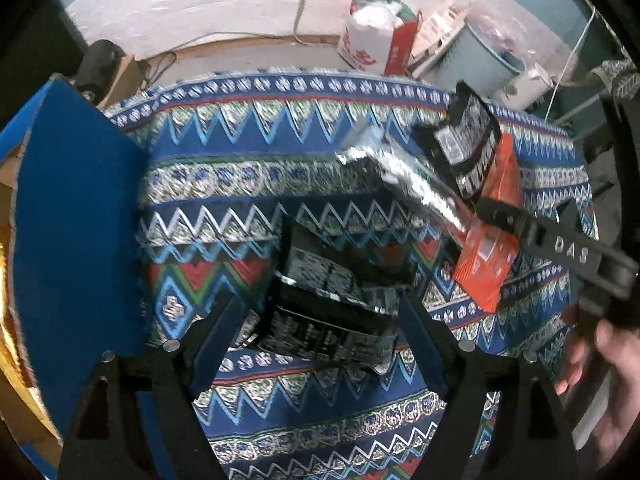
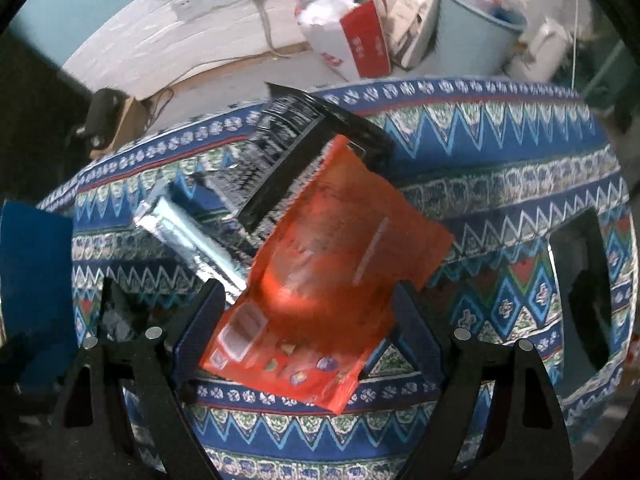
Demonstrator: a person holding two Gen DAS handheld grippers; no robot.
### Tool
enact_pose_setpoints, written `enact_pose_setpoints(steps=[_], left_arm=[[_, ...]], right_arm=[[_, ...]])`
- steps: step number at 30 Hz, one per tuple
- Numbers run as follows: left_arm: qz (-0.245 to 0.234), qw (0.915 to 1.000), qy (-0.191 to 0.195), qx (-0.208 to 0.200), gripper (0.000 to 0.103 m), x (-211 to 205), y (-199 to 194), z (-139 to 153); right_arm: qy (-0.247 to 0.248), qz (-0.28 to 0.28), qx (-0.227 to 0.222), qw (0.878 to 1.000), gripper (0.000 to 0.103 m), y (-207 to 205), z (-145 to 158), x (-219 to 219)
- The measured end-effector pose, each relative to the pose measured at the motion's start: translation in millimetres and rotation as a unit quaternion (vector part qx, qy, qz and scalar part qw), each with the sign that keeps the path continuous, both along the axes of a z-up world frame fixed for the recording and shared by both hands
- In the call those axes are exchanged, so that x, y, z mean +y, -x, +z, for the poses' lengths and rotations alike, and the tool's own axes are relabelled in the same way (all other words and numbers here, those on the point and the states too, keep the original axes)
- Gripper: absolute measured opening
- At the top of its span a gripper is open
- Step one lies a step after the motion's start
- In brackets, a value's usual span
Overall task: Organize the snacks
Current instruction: 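Grasp the black snack bag with the left tool while the right tool grasps the orange pouch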
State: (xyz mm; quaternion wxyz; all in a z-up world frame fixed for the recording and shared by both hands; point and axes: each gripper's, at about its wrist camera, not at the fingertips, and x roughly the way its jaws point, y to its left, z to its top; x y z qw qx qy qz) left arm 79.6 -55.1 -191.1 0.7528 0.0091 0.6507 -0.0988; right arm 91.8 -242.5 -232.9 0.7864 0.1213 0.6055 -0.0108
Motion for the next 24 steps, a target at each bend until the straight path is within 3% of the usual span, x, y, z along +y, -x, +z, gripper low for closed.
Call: enact_pose_setpoints(steps=[6,18,24], left_arm=[[-0.021,0.9991,-0.034,0.013,0.083,-16,6,-19],[-0.051,0.9953,-0.082,0.005,0.096,-50,13,-34],[-0.050,0.9958,-0.077,0.005,0.096,-59,19,-23]], right_arm=[[0.025,0.001,0.021,0.999,0.084,3,-7,-5],[0.053,-0.006,0.054,0.997,0.084,38,-31,-48],[0.102,0.025,0.053,0.993,0.086,42,-38,-43]])
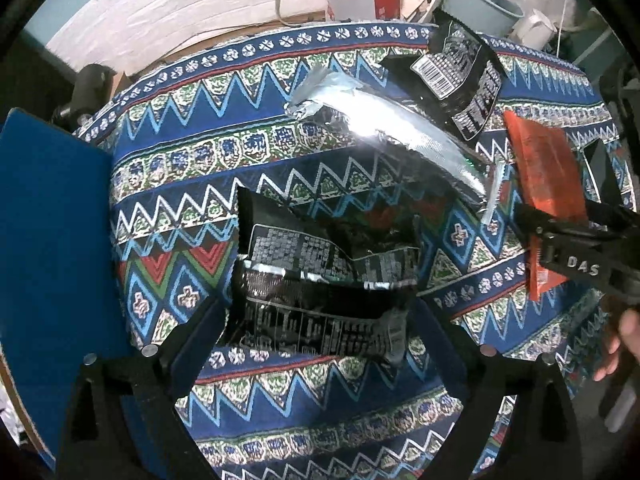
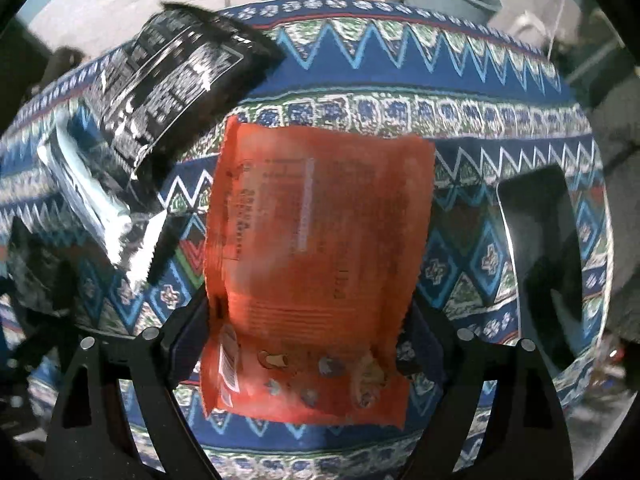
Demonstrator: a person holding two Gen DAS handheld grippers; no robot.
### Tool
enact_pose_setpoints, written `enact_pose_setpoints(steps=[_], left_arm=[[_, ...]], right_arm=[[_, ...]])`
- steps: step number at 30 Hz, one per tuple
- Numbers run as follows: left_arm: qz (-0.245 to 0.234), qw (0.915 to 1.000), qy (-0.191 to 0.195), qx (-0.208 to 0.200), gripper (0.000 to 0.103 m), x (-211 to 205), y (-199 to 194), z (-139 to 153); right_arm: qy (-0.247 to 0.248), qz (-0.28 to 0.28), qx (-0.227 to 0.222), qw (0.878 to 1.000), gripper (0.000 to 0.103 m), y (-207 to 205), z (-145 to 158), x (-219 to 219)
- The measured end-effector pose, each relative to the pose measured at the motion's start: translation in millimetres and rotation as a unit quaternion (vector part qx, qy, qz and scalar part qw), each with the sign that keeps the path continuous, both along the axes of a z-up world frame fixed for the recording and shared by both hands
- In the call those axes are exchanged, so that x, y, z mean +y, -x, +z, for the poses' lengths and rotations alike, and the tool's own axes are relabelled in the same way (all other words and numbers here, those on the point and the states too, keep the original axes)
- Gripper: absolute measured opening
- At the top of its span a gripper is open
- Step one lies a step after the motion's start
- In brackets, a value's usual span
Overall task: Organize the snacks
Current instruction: 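Grasp the black snack bag with the left tool while the right tool grasps the orange pouch, then carry the black bag and orange pouch over the box and open both tools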
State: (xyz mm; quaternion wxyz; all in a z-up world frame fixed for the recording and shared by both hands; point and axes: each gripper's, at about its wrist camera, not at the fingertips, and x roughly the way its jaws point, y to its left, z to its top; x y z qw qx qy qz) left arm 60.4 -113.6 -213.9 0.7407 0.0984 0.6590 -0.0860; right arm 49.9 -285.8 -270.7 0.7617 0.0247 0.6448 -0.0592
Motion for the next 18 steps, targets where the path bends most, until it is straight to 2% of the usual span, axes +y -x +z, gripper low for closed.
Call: enact_pose_setpoints(steps=[2,3,4,6,9,11,18], left_arm=[[0.004,1.0000,0.006,-0.003,0.096,4,1,8],[0.006,0.9999,0.007,-0.004,0.096,5,1,10],[0.010,0.9999,0.009,-0.004,0.096,6,1,11],[0.017,0.9998,0.009,-0.001,0.096,8,2,9],[0.024,0.9996,0.009,0.010,0.096,12,1,1],[0.028,0.9995,0.009,0.013,0.096,22,2,-4],[0.027,0.9990,0.032,0.013,0.098,15,4,-15]], right_arm=[[0.000,0.007,-0.007,1.000,0.085,-1,1,6],[-0.002,0.012,-0.009,1.000,0.080,0,3,6],[-0.001,0.015,-0.013,1.000,0.065,0,5,8],[0.001,0.021,-0.023,1.000,0.044,1,12,12],[0.003,0.032,-0.028,0.999,0.032,3,20,13],[0.009,0.038,-0.034,0.999,0.029,7,26,15],[0.008,0.046,-0.086,0.995,0.028,25,67,14]])
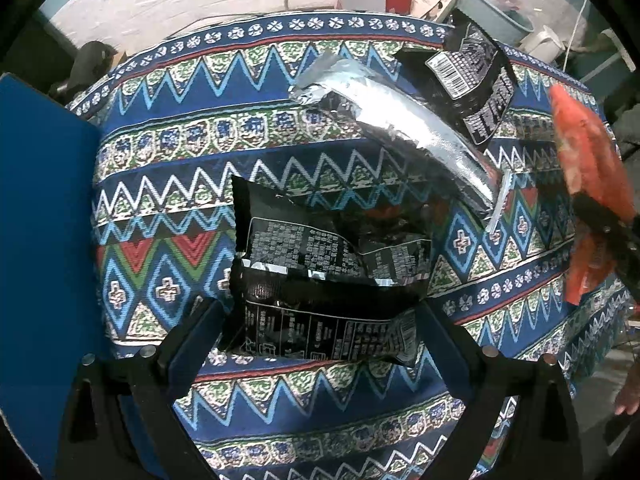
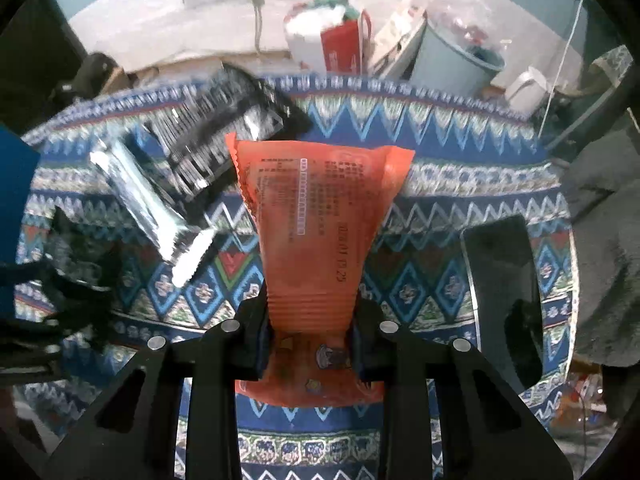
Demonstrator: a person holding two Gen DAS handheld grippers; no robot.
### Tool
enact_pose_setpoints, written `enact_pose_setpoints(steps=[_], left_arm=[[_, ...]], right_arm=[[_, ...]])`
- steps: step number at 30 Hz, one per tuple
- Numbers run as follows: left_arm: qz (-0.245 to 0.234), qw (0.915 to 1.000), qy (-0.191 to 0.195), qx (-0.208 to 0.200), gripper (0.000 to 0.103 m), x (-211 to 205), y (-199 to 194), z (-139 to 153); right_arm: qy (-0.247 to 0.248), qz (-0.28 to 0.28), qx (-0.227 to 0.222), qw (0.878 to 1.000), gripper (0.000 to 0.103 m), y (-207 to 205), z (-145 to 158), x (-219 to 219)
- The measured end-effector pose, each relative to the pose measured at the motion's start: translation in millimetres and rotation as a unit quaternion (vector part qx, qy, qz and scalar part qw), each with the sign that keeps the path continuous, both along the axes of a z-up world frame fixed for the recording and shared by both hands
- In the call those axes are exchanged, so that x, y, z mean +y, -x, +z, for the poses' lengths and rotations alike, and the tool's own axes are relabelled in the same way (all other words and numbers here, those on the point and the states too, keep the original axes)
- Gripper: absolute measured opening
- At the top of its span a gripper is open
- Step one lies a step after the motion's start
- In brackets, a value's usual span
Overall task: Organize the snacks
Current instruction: 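Carry the black bag and orange pouch over the box and open both tools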
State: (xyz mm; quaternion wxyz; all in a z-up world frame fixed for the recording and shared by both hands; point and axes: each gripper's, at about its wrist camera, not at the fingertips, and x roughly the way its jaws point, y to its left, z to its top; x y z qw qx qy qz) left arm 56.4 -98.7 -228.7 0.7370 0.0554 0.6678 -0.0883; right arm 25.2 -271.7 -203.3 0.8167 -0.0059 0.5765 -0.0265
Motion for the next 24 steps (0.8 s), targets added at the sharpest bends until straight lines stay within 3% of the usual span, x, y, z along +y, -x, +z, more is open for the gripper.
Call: enact_pose_setpoints(steps=[1,5,10,18,24], left_arm=[[0.000,1.0000,0.005,0.000,0.097,-9,2,-5],[-0.001,0.9995,0.030,0.001,0.073,-2,-6,-16],[-0.015,0.9993,0.032,-0.013,0.063,-1,1,-10],[-0.022,0.9983,0.037,-0.039,0.059,15,8,9],[-0.026,0.9964,0.039,-0.071,0.059,27,11,40]], right_arm=[[-0.005,0.002,-0.007,1.000,0.028,2,7,5],[-0.020,0.011,-0.027,0.999,0.029,9,27,6],[-0.020,0.022,-0.030,0.999,0.029,2,26,16],[-0.018,0.036,-0.039,0.998,0.029,-3,25,25],[-0.018,0.048,-0.052,0.997,0.029,-3,37,38]])
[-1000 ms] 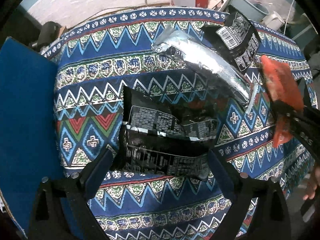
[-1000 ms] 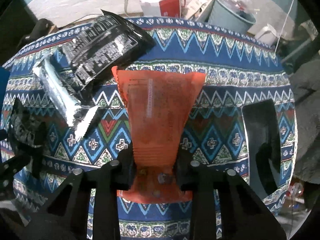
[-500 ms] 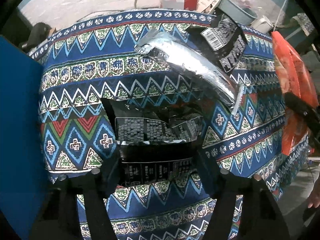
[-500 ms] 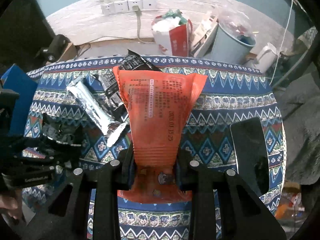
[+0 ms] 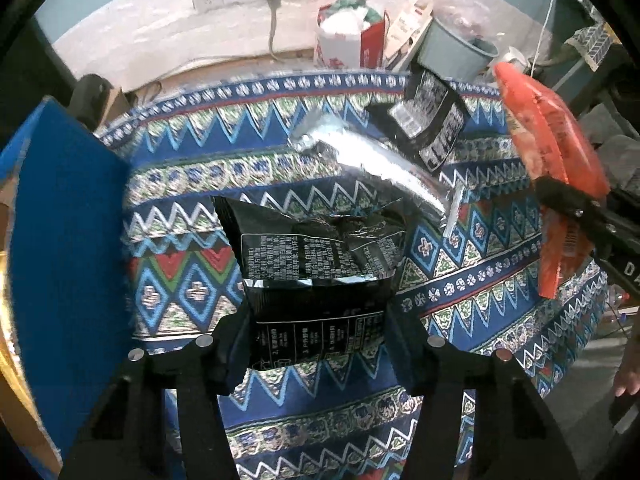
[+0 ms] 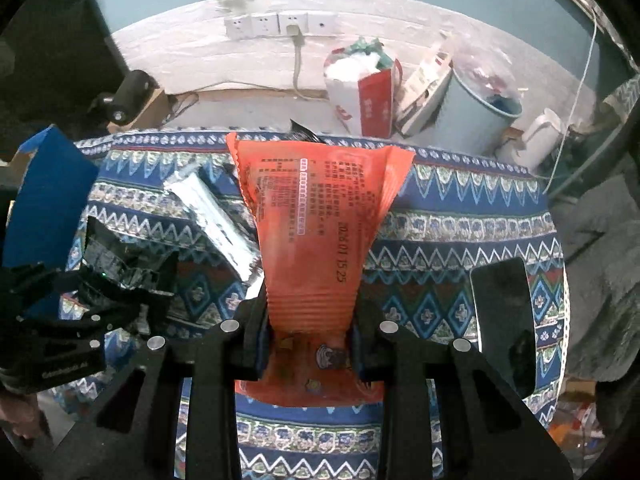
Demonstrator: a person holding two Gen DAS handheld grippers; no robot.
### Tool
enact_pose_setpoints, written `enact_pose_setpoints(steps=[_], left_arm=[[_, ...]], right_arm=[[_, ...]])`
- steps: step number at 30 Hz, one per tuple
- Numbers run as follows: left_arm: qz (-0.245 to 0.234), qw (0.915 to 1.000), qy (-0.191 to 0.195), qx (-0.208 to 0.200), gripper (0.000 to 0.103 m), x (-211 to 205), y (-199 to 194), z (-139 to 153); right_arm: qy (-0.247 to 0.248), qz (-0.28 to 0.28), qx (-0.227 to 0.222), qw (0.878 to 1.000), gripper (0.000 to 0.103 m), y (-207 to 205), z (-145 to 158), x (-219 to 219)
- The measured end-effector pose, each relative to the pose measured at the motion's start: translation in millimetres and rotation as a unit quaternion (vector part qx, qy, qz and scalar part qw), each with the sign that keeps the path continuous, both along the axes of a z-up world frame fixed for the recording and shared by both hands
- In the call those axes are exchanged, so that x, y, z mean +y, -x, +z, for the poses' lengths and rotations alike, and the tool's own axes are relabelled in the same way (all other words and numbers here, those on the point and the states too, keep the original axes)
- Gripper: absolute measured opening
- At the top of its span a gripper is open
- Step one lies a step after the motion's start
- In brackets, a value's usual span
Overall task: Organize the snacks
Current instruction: 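Carry the black bag and orange pouch over the box and open both tools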
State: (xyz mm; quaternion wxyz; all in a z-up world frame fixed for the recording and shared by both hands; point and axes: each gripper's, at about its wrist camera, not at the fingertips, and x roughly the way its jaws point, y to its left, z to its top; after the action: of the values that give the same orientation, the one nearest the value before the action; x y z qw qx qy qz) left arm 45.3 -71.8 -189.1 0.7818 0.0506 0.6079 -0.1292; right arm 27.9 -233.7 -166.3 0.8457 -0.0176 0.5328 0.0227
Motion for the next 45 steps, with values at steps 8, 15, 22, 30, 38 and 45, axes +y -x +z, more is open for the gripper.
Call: enact_pose_setpoints(steps=[8,15,22,30,38,45], left_arm=[[0.003,0.9991,0.001,-0.043,0.059,16,12,42],[0.009,0.9969,-0.004,-0.078,0.059,35,20,68],[0.021,0.9952,0.006,-0.096,0.059,59,27,87],[0.048,0.9918,0.009,-0.118,0.059,93,31,104],[0.082,0.9884,0.016,-0.127,0.059,134,38,111],[0.116,0.9844,0.017,-0.131,0.059,172,43,112]], right_arm=[[0.000,0.026,-0.014,1.000,0.028,1,14,24],[-0.006,0.051,-0.026,0.998,0.029,1,28,50],[-0.014,0.075,-0.043,0.996,0.029,2,45,77],[-0.021,0.101,-0.052,0.993,0.029,-2,56,112],[-0.029,0.127,-0.055,0.990,0.029,-6,63,148],[-0.039,0.153,-0.058,0.986,0.029,-10,69,185]])
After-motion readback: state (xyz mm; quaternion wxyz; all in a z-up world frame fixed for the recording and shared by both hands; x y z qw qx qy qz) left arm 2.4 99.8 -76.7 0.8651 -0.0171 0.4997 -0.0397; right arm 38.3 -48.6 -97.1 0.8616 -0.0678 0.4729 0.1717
